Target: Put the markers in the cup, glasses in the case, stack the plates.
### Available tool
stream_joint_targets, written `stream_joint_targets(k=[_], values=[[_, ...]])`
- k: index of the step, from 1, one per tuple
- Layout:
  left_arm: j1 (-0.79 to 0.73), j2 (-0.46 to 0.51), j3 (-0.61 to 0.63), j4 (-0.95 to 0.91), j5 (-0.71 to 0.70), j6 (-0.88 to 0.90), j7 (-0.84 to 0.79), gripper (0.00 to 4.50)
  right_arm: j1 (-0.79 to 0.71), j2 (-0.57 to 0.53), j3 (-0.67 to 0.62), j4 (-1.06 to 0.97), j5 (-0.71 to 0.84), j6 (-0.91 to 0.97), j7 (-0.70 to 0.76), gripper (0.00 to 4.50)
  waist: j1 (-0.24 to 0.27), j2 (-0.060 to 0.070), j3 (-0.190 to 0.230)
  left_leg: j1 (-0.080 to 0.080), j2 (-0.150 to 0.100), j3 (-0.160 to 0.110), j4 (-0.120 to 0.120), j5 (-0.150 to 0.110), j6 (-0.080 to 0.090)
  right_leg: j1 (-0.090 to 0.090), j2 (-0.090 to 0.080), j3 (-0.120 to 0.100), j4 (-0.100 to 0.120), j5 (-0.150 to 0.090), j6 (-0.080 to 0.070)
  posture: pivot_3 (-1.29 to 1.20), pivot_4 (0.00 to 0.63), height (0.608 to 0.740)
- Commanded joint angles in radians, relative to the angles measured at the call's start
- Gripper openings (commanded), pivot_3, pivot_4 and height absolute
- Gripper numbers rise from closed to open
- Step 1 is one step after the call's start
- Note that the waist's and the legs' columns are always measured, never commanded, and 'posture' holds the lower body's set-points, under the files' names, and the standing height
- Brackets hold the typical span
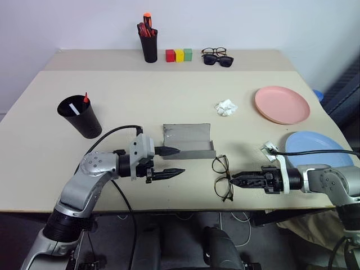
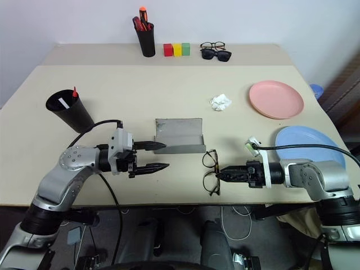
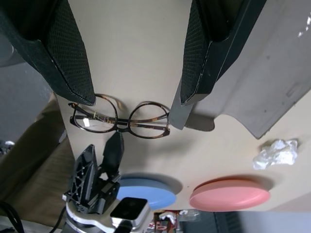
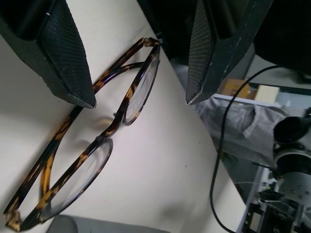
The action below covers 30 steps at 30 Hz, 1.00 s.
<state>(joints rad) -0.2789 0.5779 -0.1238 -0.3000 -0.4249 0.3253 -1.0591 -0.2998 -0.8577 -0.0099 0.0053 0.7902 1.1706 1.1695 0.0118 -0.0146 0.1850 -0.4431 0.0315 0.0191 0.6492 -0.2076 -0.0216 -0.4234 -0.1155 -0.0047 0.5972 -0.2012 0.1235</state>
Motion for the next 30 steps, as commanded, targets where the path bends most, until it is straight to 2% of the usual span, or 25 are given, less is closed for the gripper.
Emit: stream_joint_targets(k=[1,10,30], values=[[0.008,0.008,0.026,-0.049,-0.025,0.006,0.011,2.79,-0.027,0.011,0.005,0.016,0.024,0.020,0.029,2.97,0.000,0.000,0.000,0.000,0.000,0.000,0.000,0.000,0.000,0.000,0.000,0.000,0.000,0.000,0.000,0.00,0.150,0.740],[0.033,0.020,0.030,-0.080,-0.041,0.024,0.024,2.79,-0.095,0.033,0.059,0.127,-0.025,-0.016,0.080,2.97,0.000,0.000,0.000,0.000,0.000,0.000,0.000,0.000,0.000,0.000,0.000,0.000,0.000,0.000,0.000,0.00,0.150,0.740],[0.046,0.031,0.028,-0.094,-0.051,0.023,0.047,2.79,-0.157,0.076,0.110,0.239,-0.111,-0.102,0.159,2.97,-0.001,0.000,0.000,0.000,0.000,0.000,0.000,0.000,0.000,0.000,0.000,0.000,0.000,0.000,0.000,0.00,0.150,0.740]])
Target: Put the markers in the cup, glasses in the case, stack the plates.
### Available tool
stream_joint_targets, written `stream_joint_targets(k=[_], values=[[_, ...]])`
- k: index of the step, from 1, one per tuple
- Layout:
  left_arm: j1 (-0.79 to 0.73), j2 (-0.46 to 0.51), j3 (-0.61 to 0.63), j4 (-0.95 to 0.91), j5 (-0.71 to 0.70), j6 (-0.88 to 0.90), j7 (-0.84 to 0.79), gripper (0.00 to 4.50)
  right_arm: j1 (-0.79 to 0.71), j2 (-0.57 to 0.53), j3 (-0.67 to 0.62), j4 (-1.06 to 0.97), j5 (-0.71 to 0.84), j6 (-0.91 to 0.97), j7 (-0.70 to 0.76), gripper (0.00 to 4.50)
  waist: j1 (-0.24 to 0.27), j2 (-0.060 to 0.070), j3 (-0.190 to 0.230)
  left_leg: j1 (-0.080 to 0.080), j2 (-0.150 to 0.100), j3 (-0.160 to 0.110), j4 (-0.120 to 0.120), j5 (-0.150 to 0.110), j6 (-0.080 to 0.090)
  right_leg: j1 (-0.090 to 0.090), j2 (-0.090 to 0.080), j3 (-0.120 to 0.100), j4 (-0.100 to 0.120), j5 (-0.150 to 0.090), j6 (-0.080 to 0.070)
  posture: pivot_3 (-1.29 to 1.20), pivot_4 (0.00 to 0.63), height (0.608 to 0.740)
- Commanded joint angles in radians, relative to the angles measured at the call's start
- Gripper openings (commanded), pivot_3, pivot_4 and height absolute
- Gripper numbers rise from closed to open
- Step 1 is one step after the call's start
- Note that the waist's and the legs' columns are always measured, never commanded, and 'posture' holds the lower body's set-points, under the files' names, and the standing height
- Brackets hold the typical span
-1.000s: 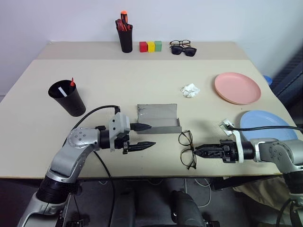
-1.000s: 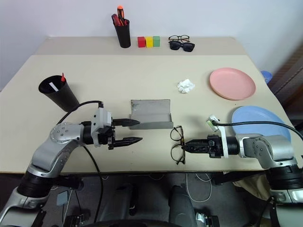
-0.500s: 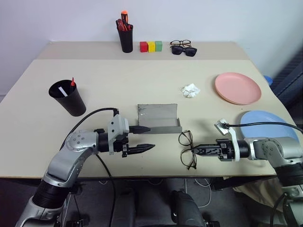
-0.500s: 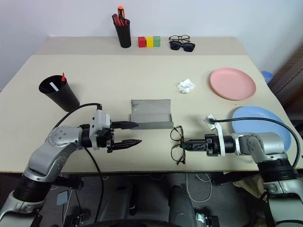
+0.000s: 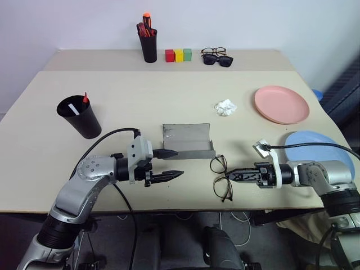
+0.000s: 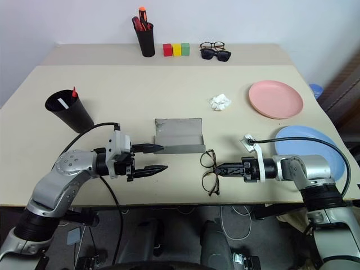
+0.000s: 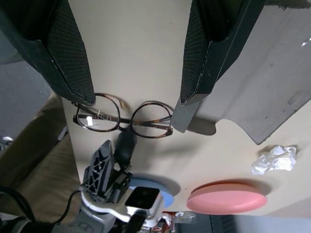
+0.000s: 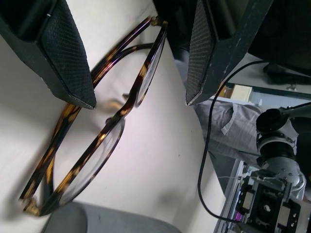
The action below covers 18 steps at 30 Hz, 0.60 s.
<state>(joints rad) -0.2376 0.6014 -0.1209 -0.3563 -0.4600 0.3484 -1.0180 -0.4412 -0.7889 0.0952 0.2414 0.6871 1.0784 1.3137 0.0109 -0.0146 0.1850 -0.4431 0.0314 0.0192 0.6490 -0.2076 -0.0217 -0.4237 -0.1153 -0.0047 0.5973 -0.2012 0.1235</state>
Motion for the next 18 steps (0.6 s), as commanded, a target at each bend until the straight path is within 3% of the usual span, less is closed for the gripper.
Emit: stream_joint_targets(k=[1,10,13,17,18], values=[[0.005,0.007,0.025,-0.038,-0.016,0.000,0.008,2.79,-0.019,0.011,0.006,0.008,-0.012,-0.012,0.017,2.97,0.000,0.000,0.000,0.000,0.000,0.000,0.000,0.000,0.000,0.000,0.000,0.000,0.000,0.000,0.000,0.00,0.150,0.740],[0.012,0.011,0.025,-0.045,-0.017,-0.002,0.024,2.79,-0.034,0.027,0.021,0.033,-0.043,-0.030,0.041,2.97,0.000,0.000,0.000,0.000,0.000,0.000,0.000,0.000,0.000,0.000,0.000,0.000,0.000,0.000,0.000,0.00,0.150,0.740],[0.013,0.010,0.024,-0.047,-0.016,-0.002,0.027,2.88,-0.032,0.027,0.023,0.034,-0.052,-0.032,0.048,2.02,0.000,0.000,0.000,0.000,0.000,0.000,0.000,0.000,0.000,0.000,0.000,0.000,0.000,0.000,0.000,0.00,0.150,0.740],[0.014,0.009,0.024,-0.045,-0.015,-0.004,0.030,2.88,-0.027,0.031,0.021,0.029,-0.059,-0.030,0.050,0.04,-0.004,-0.003,-0.002,0.000,0.000,0.000,0.000,0.000,0.000,0.000,0.000,0.000,0.000,0.000,0.000,0.00,0.150,0.740],[0.014,0.009,0.024,-0.044,-0.015,-0.005,0.031,2.88,-0.025,0.032,0.021,0.026,-0.060,-0.029,0.050,0.04,-0.005,-0.004,-0.002,0.001,0.000,0.000,0.000,0.000,0.000,0.000,0.000,0.000,0.000,0.000,0.000,0.00,0.150,0.740]])
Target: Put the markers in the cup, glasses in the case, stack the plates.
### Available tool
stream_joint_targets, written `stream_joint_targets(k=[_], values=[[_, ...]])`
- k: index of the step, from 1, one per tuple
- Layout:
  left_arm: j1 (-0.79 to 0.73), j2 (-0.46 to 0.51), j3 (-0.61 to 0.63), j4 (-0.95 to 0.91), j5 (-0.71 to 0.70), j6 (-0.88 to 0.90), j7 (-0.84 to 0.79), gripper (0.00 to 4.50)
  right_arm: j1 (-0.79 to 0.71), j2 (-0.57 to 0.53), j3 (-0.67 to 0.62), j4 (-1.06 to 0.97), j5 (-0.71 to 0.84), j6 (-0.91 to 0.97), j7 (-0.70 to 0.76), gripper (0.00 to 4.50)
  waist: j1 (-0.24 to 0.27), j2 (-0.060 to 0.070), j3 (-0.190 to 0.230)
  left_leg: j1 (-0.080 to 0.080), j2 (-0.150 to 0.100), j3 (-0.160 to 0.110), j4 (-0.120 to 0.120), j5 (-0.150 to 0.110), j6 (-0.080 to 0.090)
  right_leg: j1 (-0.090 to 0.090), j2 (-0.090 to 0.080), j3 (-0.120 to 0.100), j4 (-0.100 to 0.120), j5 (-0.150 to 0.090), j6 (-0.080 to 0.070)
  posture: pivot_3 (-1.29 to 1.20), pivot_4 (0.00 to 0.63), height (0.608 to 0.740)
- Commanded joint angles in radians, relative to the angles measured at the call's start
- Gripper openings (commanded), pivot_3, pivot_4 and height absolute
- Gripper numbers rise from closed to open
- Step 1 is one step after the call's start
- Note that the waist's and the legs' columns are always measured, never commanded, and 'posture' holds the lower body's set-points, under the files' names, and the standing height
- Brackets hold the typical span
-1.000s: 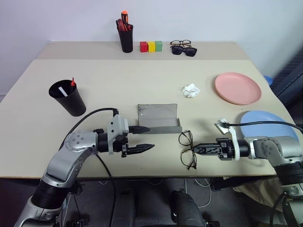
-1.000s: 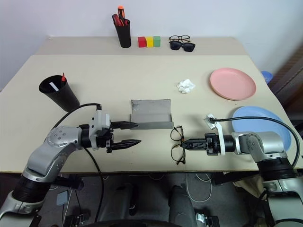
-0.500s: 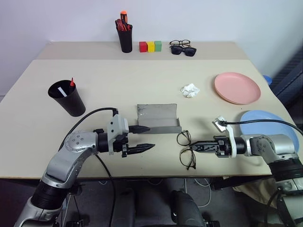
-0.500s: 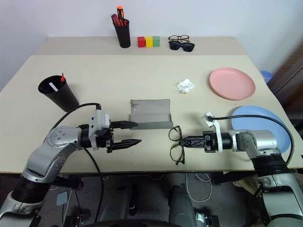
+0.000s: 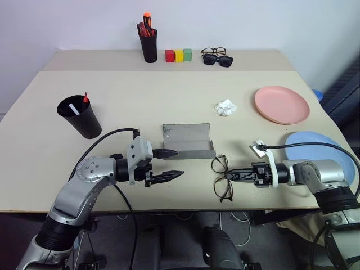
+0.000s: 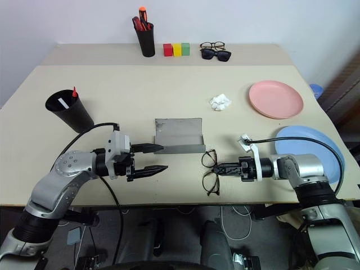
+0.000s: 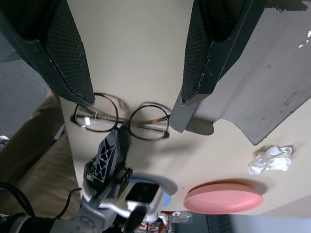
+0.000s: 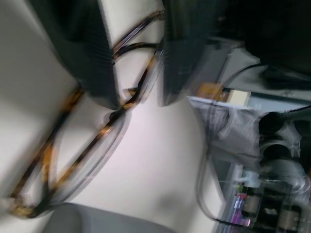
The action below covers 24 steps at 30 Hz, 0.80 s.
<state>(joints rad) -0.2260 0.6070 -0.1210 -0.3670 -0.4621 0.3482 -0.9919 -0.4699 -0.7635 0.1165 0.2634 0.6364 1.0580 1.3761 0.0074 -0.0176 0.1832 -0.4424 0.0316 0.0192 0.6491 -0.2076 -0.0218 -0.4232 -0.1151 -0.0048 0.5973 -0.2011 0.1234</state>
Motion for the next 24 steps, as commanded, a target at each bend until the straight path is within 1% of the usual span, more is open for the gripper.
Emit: stream_joint_targets(k=[1,12,17,20,21,23,24], values=[[0.002,0.003,0.024,-0.032,-0.012,-0.006,0.005,2.88,0.006,0.007,-0.001,0.001,-0.010,-0.008,-0.013,0.04,-0.001,-0.001,-0.001,0.000,0.000,0.000,0.000,0.000,0.000,0.000,0.000,0.000,0.000,0.000,0.000,0.00,0.150,0.740],[-0.012,-0.005,0.017,-0.006,-0.006,-0.018,0.007,2.88,0.011,-0.006,-0.039,-0.019,0.007,0.012,-0.032,0.04,0.000,-0.001,-0.001,0.000,0.000,0.000,0.000,0.000,0.000,0.000,0.000,0.000,0.000,0.000,0.000,0.00,0.150,0.740],[-0.026,-0.009,0.011,0.018,0.001,-0.030,0.000,2.88,0.051,0.004,-0.074,-0.106,0.047,0.017,-0.052,0.04,0.004,-0.001,-0.001,0.000,0.000,0.000,0.000,0.000,0.000,0.000,0.000,0.000,0.000,0.000,0.000,0.00,0.150,0.740],[-0.032,-0.009,0.010,0.029,0.004,-0.038,-0.007,2.88,0.107,0.046,-0.142,-0.207,0.069,-0.026,-0.127,0.87,0.005,-0.001,-0.001,-0.001,0.000,0.000,0.000,0.000,0.000,-0.001,0.000,0.000,0.000,0.000,0.000,0.00,0.150,0.740],[-0.034,-0.009,0.011,0.032,0.005,-0.040,-0.009,2.88,0.131,0.061,-0.163,-0.245,0.062,-0.059,-0.162,1.30,0.005,-0.001,-0.001,-0.001,0.000,0.000,-0.001,0.000,0.000,-0.001,0.000,0.000,0.000,0.000,0.000,0.00,0.150,0.740],[-0.034,-0.007,0.015,0.036,0.008,-0.044,-0.012,2.88,0.217,0.070,-0.179,-0.359,-0.009,-0.183,-0.239,2.38,0.006,-0.001,-0.001,-0.001,0.000,0.000,-0.001,0.000,0.000,-0.001,0.000,0.000,0.000,0.000,0.000,0.00,0.150,0.740],[-0.034,-0.006,0.017,0.038,0.008,-0.045,-0.013,2.88,0.252,0.081,-0.196,-0.407,-0.024,-0.227,-0.276,2.84,0.007,-0.001,-0.001,-0.001,0.000,0.000,-0.001,0.000,0.000,-0.001,0.000,0.000,0.000,0.000,0.000,0.00,0.150,0.740]])
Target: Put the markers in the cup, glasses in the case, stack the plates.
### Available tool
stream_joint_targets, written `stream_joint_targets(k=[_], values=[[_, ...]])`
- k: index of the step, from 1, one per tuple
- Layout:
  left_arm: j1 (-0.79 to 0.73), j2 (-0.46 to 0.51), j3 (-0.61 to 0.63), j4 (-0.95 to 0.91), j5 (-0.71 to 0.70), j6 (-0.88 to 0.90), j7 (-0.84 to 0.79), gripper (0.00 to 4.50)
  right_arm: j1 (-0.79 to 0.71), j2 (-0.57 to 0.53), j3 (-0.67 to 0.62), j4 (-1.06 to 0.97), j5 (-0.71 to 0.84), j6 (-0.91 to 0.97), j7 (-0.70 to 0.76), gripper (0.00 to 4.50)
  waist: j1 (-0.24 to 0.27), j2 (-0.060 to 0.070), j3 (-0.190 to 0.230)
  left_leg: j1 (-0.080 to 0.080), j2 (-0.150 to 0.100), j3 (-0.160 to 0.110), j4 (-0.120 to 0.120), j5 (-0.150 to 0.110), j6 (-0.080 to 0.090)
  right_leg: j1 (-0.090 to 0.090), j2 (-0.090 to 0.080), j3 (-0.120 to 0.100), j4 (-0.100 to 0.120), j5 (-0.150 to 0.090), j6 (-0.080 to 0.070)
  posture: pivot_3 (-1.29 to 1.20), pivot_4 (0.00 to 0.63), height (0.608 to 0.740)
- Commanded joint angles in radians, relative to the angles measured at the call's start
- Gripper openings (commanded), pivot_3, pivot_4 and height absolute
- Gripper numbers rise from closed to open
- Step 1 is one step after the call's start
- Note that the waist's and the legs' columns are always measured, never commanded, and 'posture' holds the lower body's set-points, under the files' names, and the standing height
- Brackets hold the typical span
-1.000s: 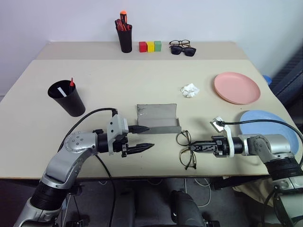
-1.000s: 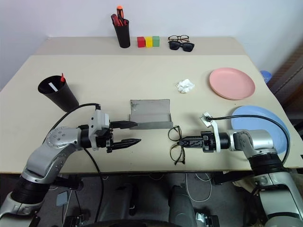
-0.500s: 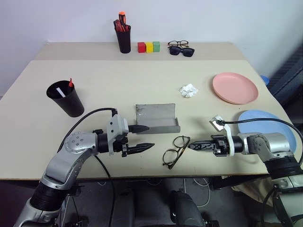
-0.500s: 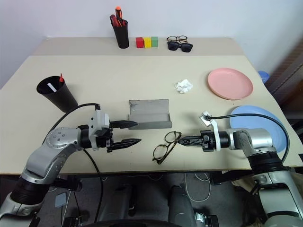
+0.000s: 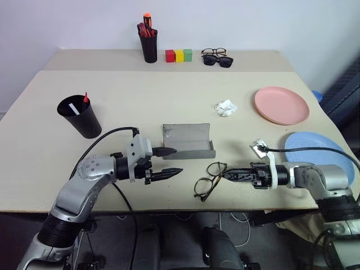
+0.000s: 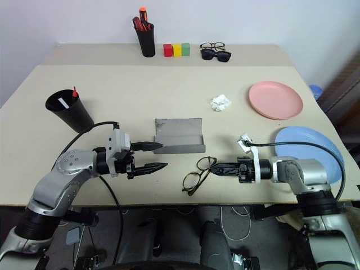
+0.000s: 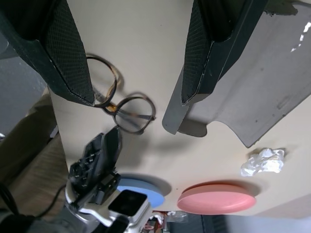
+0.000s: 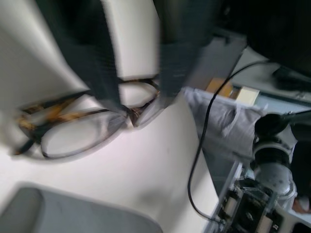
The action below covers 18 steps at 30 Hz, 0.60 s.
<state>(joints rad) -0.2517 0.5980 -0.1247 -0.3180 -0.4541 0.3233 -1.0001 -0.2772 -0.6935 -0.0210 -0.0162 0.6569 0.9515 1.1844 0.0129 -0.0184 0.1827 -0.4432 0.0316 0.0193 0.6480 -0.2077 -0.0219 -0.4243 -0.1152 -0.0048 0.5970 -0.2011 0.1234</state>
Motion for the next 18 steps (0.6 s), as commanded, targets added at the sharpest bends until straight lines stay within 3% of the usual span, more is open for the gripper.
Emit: stream_joint_targets(k=[1,3,10,18], values=[[-0.008,0.005,0.023,-0.009,-0.001,-0.021,-0.006,2.88,0.093,0.027,-0.090,-0.176,-0.045,-0.146,-0.131,3.35,0.001,0.000,0.000,0.000,0.000,0.000,0.000,0.000,0.000,0.000,0.000,0.000,0.000,0.000,0.000,0.00,0.150,0.740],[-0.008,0.007,0.028,0.000,0.000,-0.024,-0.009,2.88,0.171,0.044,-0.130,-0.274,-0.077,-0.238,-0.190,4.41,0.000,0.000,0.000,0.000,0.000,0.000,0.000,0.000,0.000,0.000,0.000,0.000,-0.001,0.000,0.000,0.00,0.150,0.740],[-0.046,-0.001,0.026,0.052,0.003,-0.036,-0.024,2.88,0.410,0.063,-0.127,-0.446,-0.331,-0.650,-0.320,4.41,-0.002,0.000,0.000,0.000,0.000,0.000,-0.001,0.000,0.000,0.000,0.000,0.000,-0.001,0.000,0.000,0.00,0.150,0.740],[-0.106,-0.019,0.008,0.135,0.028,-0.070,-0.068,2.88,0.296,0.057,-0.008,-0.147,-0.807,-1.220,-0.608,4.41,-0.006,0.000,0.000,0.000,0.000,0.001,-0.001,0.000,0.000,-0.001,-0.001,0.000,-0.002,0.000,0.000,0.00,0.150,0.740]])
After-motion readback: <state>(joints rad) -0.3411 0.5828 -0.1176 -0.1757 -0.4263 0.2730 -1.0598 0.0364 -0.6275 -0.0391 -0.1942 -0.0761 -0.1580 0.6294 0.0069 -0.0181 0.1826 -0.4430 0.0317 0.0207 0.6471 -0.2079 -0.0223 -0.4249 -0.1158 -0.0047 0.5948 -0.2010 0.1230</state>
